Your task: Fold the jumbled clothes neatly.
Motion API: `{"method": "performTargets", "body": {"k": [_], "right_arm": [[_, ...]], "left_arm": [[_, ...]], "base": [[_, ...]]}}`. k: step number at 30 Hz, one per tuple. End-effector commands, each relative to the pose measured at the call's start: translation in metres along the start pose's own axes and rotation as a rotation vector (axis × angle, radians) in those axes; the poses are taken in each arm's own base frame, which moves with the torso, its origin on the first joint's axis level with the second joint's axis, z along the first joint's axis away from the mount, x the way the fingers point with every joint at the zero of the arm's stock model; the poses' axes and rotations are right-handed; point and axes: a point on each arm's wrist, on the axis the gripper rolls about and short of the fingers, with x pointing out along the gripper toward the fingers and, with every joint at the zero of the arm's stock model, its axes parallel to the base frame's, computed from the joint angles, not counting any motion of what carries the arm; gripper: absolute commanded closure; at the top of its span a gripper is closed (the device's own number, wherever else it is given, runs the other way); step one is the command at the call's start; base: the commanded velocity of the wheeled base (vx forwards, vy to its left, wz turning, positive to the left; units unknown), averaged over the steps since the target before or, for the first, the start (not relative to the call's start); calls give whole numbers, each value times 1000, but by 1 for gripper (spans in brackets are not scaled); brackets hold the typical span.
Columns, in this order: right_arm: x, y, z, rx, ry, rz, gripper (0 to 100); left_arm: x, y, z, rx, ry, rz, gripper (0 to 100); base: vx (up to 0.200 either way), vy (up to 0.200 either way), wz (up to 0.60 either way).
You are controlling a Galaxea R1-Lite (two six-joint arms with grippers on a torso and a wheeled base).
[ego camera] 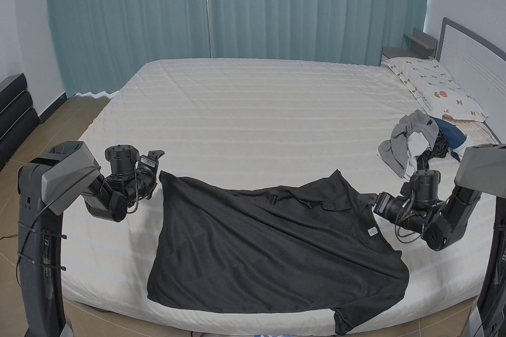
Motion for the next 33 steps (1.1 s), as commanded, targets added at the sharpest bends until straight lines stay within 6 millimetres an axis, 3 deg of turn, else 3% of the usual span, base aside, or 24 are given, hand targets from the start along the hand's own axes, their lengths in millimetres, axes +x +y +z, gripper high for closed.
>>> {"method": "performTargets", "body": {"k": [1, 6, 10, 16, 32, 33], "right_arm": [[65, 36, 11, 87, 29, 44, 0], [95, 26, 3, 178, 61, 23, 0], [97, 22, 7, 213, 72, 0, 0], [96, 32, -10, 251, 127, -4, 0], [109, 29, -10, 261, 135, -16, 0], [112, 29, -9, 262, 133, -16, 100]], "left_arm": [[-22, -5, 2, -24, 24, -52, 0], [-22, -2, -1, -15, 24, -67, 0], [-21, -5, -6, 12, 27, -71, 0], [-22, -4, -9, 44, 25, -66, 0], [-18, -2, -10, 53, 25, -65, 0], [-18, -2, -10, 53, 24, -66, 0]], "base": [[0, 0, 0], [0, 0, 0], [0, 0, 0], [0, 0, 0], [0, 0, 0], [0, 0, 0]]}}
